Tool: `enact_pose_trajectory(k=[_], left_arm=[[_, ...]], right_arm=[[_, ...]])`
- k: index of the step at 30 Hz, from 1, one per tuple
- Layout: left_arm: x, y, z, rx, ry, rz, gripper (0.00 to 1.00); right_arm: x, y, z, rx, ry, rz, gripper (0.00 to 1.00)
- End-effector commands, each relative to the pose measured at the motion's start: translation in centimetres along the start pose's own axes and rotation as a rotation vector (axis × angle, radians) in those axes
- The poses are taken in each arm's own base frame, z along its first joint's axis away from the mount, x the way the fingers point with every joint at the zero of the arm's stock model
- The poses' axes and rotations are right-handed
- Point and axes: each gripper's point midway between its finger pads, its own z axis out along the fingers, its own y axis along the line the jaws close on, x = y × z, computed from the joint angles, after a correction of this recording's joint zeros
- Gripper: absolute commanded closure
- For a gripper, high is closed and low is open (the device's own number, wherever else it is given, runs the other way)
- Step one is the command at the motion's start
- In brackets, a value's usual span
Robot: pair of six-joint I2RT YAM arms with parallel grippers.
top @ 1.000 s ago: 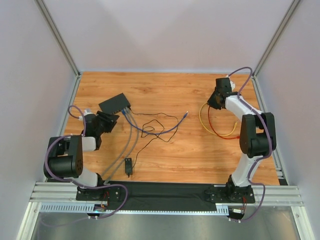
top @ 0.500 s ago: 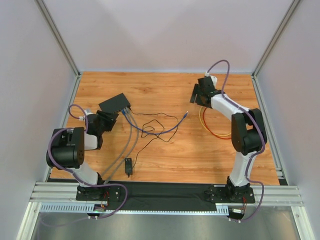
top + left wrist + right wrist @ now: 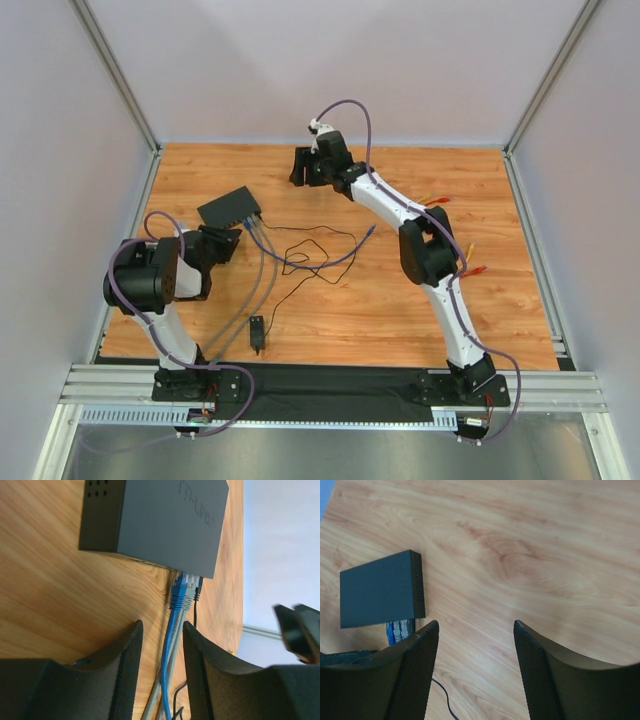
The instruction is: Pull the plug from the switch port
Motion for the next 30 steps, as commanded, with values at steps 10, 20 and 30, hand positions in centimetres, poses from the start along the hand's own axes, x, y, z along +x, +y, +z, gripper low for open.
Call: enact_pose_trajectory(k=[10,20,30], left_arm=[[-0.2,-0.9,1.8,0.025,-0.030,-0.019,0.51],[0.1,-0.9,2.3,0.072,-0.030,-0.068,0.50],[0.1,-0.4,1.6,0.041,-0.033,-0.054,0.50]], right_arm=[[4.8,9.7,4.7,-0.433,0.104,0.162,0.43],[9.2,9.8,6.7,-0.488,0.179,0.107,0.44],[9.0,9.9,8.6,-0.439,0.156,0.182,0.55]])
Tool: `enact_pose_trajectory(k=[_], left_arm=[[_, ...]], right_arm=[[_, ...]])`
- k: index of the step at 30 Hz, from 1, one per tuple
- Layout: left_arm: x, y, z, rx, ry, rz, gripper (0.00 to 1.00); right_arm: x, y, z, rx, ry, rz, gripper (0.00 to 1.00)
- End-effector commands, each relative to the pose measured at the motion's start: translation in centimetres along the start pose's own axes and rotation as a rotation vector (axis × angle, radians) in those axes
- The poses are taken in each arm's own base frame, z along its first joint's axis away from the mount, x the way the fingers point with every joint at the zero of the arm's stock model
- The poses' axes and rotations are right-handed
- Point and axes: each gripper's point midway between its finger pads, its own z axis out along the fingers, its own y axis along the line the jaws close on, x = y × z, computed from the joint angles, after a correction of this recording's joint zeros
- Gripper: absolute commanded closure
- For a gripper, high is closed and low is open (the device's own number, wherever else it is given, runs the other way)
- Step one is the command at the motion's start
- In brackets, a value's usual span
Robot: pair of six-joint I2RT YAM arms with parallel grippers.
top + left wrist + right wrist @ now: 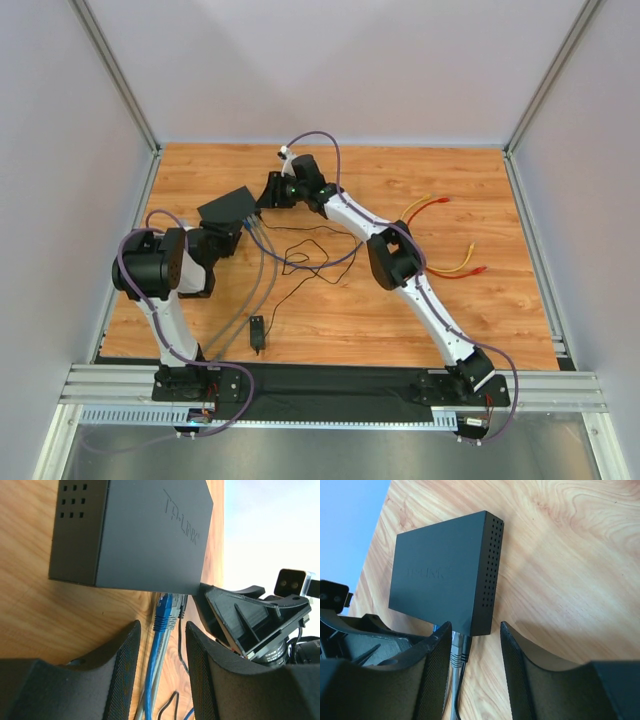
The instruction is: Pull the plug from the switch port
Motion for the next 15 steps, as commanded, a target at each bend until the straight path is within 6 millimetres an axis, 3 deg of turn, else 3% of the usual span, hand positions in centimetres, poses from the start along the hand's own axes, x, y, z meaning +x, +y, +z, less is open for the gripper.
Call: enact_pose_trajectory(k=[1,8,14,15], left_arm=[[0.1,0.6,-0.7,-0.022,-0.011,0.021,0.50],[0.1,0.5,-1.7,-0.017,0.000,0.008,0.50],[-1.3,1.1,-2.2,-0.039,-0.012,0.004,0.50],[-1.2,1.0,-2.3,-0.028,-0.008,0.000,0.49]], right_arm=[[-1.2,0.8,0.5,-0.005,-0.042,0.022,0.55],[0.7,1.4,1.8,-0.056,-0.009,0.115,0.65],[2.9,1.2,1.6,-0.062,0.057,0.223,0.75],[2.5,2.0,1.3,-0.079,0.059,0.246,0.77]])
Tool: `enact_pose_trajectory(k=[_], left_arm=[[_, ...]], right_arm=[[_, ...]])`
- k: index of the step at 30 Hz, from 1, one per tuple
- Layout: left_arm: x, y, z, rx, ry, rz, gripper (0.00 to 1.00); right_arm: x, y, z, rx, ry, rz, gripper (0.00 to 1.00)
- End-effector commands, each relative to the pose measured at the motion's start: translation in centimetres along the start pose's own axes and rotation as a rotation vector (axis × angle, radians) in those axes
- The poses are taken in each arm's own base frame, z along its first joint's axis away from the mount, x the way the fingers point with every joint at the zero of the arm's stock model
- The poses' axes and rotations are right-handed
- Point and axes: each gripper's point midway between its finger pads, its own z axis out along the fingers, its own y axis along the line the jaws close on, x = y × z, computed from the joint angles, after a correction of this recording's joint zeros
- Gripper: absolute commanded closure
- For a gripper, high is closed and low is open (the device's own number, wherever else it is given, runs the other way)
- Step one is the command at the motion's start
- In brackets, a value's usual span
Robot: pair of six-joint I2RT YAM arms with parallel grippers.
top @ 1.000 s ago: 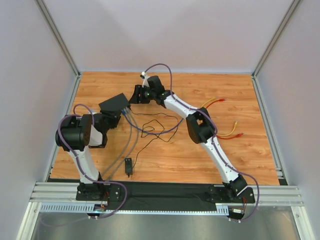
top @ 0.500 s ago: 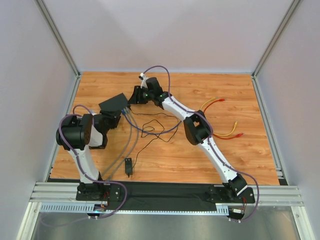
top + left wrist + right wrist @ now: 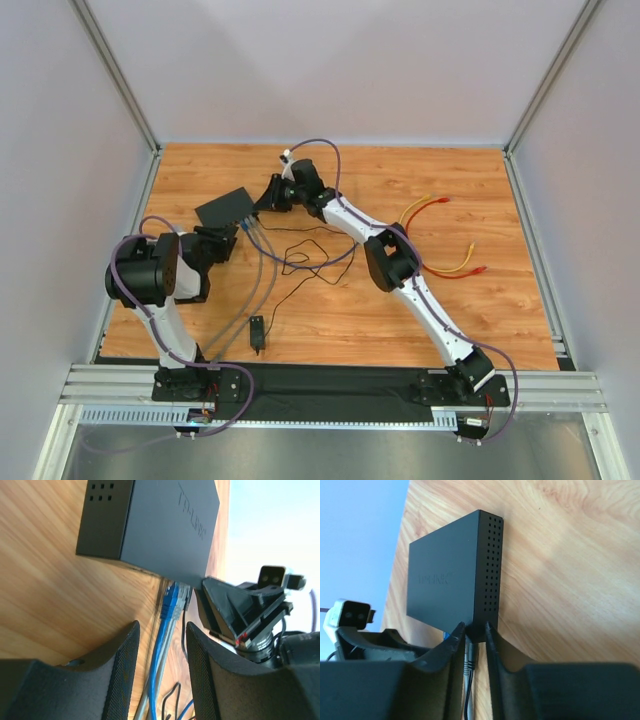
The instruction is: Pull the plug from the switch port
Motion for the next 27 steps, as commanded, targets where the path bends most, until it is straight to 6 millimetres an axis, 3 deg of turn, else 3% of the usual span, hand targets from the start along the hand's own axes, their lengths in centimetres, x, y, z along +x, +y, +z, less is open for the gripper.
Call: enact_pose_trajectory(k=[1,10,12,17,27], left_arm=[[-0.7,0.4,-0.5,-0.003,-0.007,0.013,0.49],[-0.8,0.8,-0.3,0.000,-0.004,0.011,0.49],[-1.1,1.0,-0.3,-0.009,-0.011,0.008,0.49],[-1.2,0.8,-0.1,0.003,0.009,0.007,0.50],[-1.3,1.0,-0.3,-0.013,0.008,0.016,0.50]], right_arm=[[2.2,1.6,-0.2,-0.053,0.081,0.094,0.80],[5.4,2.9,-1.3,-0.056,0.156,0.174,0.87],[5.2,3.7,-1.8,-0.075,0.158,0.165,0.87],[7.5,3.8,-2.9,-0.077,0.250,0.131,0.86],[8.3,5.5,-4.2,-0.097,0.262,0.067,0.85]])
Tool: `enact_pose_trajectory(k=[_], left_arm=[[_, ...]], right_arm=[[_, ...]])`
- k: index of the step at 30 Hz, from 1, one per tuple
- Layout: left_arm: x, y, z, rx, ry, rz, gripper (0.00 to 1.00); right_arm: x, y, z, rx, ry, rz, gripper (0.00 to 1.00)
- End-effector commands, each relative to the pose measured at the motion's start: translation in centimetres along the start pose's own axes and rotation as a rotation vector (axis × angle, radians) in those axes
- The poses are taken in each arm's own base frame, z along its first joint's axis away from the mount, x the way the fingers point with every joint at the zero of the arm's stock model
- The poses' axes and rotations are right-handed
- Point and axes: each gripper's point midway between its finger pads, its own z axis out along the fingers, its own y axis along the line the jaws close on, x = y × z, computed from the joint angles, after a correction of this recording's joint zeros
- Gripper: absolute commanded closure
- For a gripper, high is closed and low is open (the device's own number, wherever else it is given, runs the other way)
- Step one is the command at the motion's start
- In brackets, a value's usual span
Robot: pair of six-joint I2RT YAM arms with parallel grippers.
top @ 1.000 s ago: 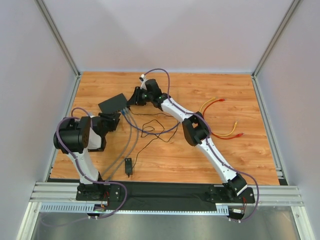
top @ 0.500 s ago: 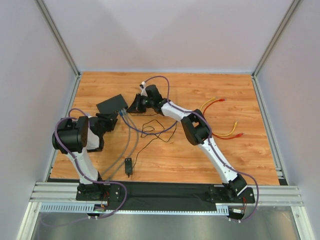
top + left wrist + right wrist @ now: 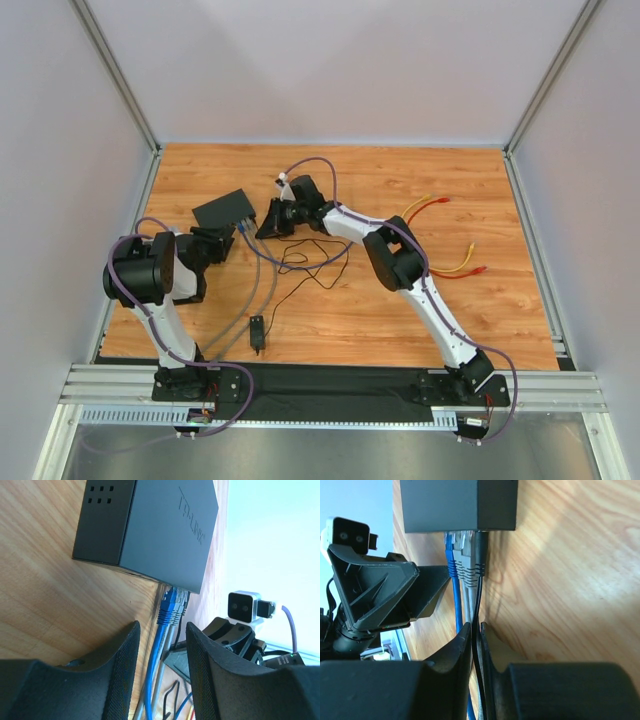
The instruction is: Pull the plug from the switch port
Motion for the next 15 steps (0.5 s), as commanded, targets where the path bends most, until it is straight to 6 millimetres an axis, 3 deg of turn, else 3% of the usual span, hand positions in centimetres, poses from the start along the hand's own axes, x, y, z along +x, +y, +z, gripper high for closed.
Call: enact_pose_trajectory(k=[1,6,7,12,15], left_arm=[[-0.2,0.6,0.0,-0.018,-0.004,0.030,0.50],[-0.2,0.5,0.0,-0.012,-0.003,0.030,0.50],[-0.1,0.6,0.0,-0.014,0.001,0.030,0.50],[-0.1,0.4,0.0,-0.007,0.002,0.030,0.50],[-0.1,0.5,0.0,-0.009,0.003,0.028,0.50]], right_arm=[[0.5,3.3,-0.8,-0.038,0.025,-0.068,0.85],[0.3,3.2,-0.7,-0.029,0.025,-0.075,0.78],[0.1,2.5,-0.8,-0.004,0.017,-0.080,0.69],[-1.7,0.8,-1.9,0.078,-0.034,-0.127,0.50],[-2.9,0.2,-1.8,0.069,-0.049,-0.129,0.49]])
